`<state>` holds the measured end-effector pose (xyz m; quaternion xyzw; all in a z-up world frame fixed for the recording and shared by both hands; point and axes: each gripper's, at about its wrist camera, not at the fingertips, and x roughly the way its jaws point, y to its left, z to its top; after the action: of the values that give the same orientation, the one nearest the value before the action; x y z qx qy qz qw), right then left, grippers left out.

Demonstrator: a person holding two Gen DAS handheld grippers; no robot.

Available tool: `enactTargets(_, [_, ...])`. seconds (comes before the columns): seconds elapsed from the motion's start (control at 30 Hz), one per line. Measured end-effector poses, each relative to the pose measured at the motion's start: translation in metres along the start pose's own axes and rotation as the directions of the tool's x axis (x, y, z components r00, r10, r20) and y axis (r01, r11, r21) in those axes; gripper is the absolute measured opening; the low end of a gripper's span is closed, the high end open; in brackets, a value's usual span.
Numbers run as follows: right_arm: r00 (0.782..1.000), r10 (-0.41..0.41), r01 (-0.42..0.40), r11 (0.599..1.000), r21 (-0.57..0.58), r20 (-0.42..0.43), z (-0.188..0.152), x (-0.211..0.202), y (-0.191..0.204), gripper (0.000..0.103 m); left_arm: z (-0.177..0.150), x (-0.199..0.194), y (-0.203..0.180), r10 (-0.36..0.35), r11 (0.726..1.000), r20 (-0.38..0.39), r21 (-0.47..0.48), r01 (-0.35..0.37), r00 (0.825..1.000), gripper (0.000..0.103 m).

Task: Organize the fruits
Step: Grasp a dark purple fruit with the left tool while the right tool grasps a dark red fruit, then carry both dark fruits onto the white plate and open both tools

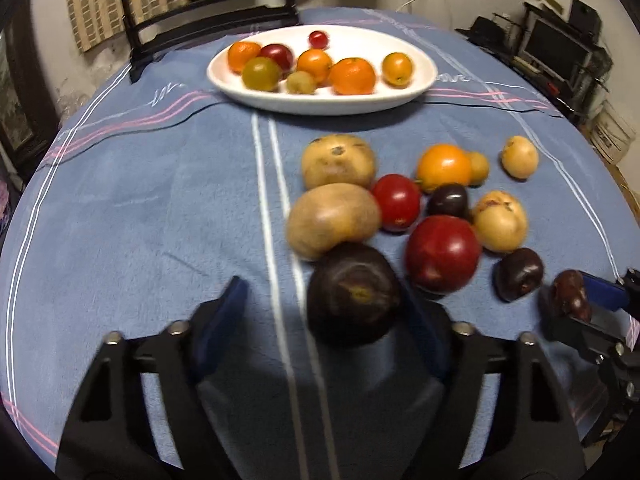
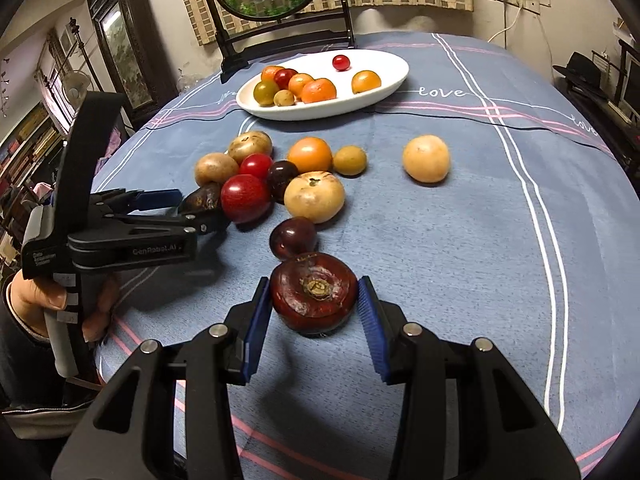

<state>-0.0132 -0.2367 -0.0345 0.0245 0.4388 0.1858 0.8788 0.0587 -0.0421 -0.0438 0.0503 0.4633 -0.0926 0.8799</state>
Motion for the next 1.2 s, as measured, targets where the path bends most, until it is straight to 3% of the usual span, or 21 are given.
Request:
enactTargets(0.1, [1.0,-0.005,0.005,1.0,0.005,0.002,0.0,-0.001,-0.002,0.044,-0.004,-0.007,-0.006,-0.015,0.999,0.011,0.031,0.014,1.0,0.045])
enactTargets(0.4, [1.0,-0.015,0.014,0.999,0.032,0.011,0.0,-0.002,-0.008,0.044,-0.016,-0.025,0.002,-0.035,0.999,0.0,0.02,0.035,0.999,0.045])
enactTargets(0.63, [0.999,-0.028,0.027,0.999,0.024,0.035,0.006,-0.009,-0.009,0.044,-0.011,-0.047,0.015,-0.048,0.999,0.045,-0.011,0.048,0.998,0.045])
enactTargets(0.87, [0.994,-0.029,0.027,0.999,0.022,0.108,0.035,-0.021,-0.014,0.044,0.023,-0.06,0.031,-0.037,0.999,0.1,-0.028,0.04,0.994,0.045])
enactTargets(1.2, [0.973,-0.013,0.02,0.999,-0.029,0.229,0.115,-0.014,-0.001,0.044,0.099,-0.056,0.041,-0.038,0.998,0.217,-0.045,0.049,0.975,0.045])
